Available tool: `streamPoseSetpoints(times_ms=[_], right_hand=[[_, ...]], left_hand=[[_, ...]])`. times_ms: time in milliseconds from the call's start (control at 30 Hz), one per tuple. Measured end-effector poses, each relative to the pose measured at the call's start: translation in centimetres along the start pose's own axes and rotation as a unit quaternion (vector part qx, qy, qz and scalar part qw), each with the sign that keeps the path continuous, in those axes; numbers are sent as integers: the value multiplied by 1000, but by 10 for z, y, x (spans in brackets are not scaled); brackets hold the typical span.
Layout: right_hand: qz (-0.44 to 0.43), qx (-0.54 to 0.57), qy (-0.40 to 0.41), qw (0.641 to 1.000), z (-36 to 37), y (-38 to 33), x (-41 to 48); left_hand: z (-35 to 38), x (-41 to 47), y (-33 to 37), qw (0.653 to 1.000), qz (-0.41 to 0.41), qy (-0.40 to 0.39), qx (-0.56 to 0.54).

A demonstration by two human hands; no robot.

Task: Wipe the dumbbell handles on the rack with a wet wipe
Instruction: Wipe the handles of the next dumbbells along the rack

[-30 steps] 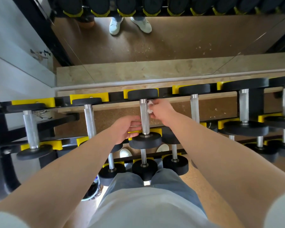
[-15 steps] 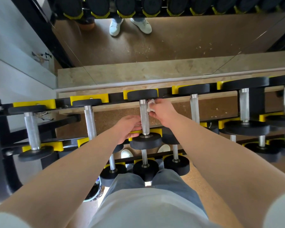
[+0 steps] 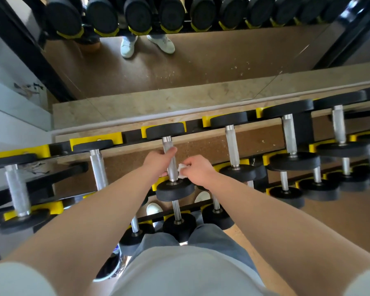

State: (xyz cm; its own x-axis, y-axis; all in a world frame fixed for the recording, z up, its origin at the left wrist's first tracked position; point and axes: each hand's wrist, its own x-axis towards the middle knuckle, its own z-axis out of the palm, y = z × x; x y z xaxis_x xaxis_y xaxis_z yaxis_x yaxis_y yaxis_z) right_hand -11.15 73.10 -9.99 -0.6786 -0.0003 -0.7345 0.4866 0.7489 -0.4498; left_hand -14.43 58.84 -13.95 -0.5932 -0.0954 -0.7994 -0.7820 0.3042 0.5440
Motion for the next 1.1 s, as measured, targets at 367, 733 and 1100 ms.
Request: streamPoseSetpoints(times_ms=[367,733,1100], right_hand=[[27,166,63,984,-10,-2,38],[47,108,-75,990,4,-5,42],[10,163,35,986,4,-7,27]], left_hand=[[-7,-17,-25,999,26,-36,-1],[-15,-10,-21,999,20,-26,-13],[-18,-18,-20,997,-7,-46,-58]])
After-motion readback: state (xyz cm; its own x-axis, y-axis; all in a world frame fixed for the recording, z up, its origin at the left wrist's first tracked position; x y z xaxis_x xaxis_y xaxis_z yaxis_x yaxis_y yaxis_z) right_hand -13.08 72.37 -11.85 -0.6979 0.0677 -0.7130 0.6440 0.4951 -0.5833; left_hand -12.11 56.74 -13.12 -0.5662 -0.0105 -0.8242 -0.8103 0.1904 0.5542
